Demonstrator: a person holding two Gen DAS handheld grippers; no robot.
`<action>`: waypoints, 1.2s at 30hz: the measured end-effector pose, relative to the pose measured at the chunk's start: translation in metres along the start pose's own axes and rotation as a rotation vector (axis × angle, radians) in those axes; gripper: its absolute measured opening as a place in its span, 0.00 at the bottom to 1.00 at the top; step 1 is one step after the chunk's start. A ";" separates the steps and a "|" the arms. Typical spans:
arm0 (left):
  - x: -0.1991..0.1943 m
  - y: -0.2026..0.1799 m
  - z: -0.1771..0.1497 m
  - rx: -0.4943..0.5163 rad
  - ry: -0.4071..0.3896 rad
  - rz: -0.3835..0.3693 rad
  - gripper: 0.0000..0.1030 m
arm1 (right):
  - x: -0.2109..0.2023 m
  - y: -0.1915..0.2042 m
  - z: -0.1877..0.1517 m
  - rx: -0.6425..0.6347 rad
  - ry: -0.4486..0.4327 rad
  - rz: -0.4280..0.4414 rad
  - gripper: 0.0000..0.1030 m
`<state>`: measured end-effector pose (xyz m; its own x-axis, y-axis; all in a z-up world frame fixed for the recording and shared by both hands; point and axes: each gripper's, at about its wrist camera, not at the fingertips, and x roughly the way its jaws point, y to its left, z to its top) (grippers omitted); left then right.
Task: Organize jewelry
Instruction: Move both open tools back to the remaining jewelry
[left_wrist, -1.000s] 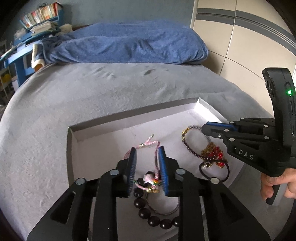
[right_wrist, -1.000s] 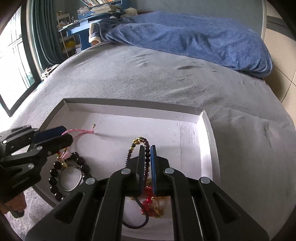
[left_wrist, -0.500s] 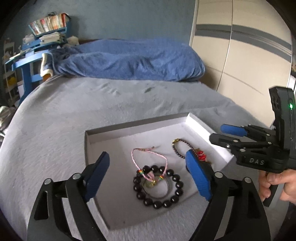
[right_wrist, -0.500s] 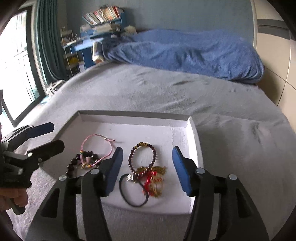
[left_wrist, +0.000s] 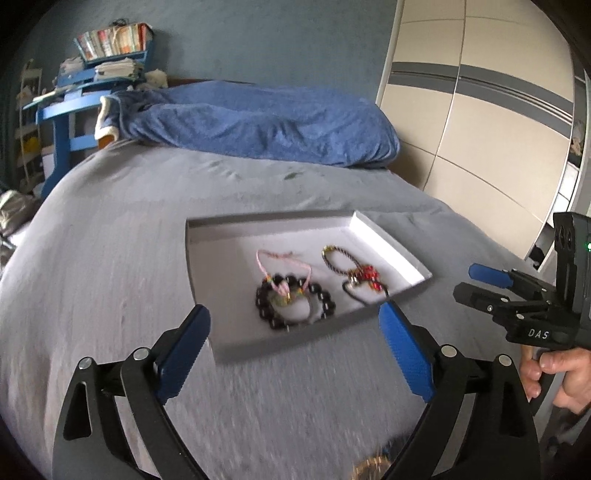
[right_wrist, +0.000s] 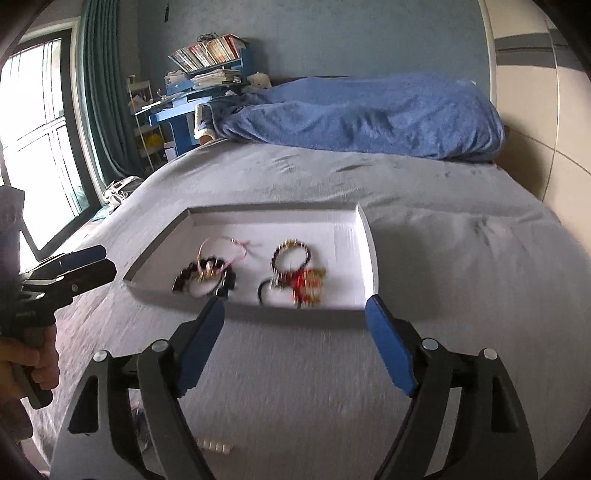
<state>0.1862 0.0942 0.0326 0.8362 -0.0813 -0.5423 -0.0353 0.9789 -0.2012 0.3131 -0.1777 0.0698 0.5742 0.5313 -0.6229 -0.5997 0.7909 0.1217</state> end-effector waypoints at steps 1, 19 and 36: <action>-0.002 0.000 -0.004 -0.004 0.002 -0.002 0.90 | -0.004 0.001 -0.005 -0.001 0.002 -0.002 0.77; -0.034 -0.011 -0.070 -0.047 0.071 -0.056 0.90 | -0.014 0.004 -0.070 0.069 0.055 -0.030 0.82; -0.047 -0.030 -0.090 0.010 0.107 -0.076 0.90 | -0.032 0.011 -0.092 0.093 0.067 -0.008 0.87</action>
<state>0.0991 0.0517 -0.0094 0.7732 -0.1742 -0.6098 0.0316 0.9709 -0.2373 0.2367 -0.2139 0.0201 0.5384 0.5059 -0.6739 -0.5393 0.8214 0.1858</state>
